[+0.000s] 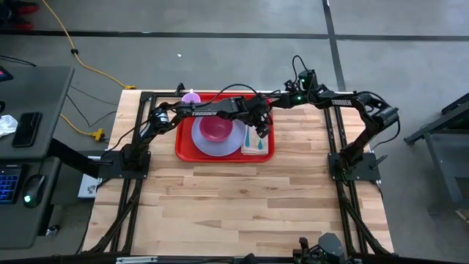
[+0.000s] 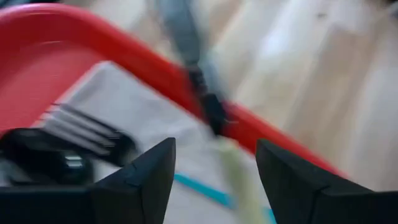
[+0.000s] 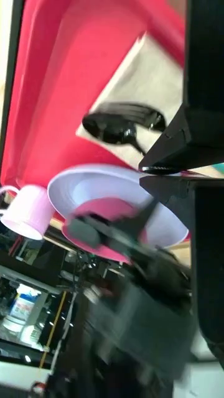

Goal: Set up tray
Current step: Put the yellow knife on the brown napkin

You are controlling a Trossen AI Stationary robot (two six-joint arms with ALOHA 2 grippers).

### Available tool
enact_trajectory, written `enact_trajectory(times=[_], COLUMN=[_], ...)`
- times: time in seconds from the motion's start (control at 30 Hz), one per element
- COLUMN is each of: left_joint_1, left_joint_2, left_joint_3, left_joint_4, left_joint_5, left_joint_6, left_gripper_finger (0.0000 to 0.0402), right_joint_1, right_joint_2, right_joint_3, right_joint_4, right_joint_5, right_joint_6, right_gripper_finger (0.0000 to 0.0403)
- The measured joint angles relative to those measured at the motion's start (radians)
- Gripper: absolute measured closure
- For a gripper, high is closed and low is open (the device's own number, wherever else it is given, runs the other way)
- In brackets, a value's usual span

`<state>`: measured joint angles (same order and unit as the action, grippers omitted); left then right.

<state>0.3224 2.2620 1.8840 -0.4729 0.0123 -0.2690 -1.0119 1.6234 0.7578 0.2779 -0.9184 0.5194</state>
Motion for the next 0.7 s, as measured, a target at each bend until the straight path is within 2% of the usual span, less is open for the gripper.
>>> enact_trajectory(times=[0.13, 0.53, 0.7], left_joint_1=[0.001, -0.001, -0.001], left_joint_2=[0.002, 0.002, 0.002], left_joint_3=[-0.002, -0.001, -0.001], left_joint_4=[0.001, 0.025, 0.026], left_joint_5=[-0.07, -0.05, -0.049], left_joint_6=[0.013, 0.008, 0.002], left_gripper_finger=[0.0163, 0.0203, 0.0235], right_joint_1=[0.0, -0.001, -0.001], right_joint_2=[0.0, 0.0, 0.0], right_joint_3=[0.0, 0.0, 0.0], right_joint_4=[0.004, 0.019, 0.019], right_joint_5=[-0.001, -0.005, -0.005], right_joint_6=[0.0, 0.005, 0.005], right_gripper_finger=[0.0403, 0.0403, 0.0403])
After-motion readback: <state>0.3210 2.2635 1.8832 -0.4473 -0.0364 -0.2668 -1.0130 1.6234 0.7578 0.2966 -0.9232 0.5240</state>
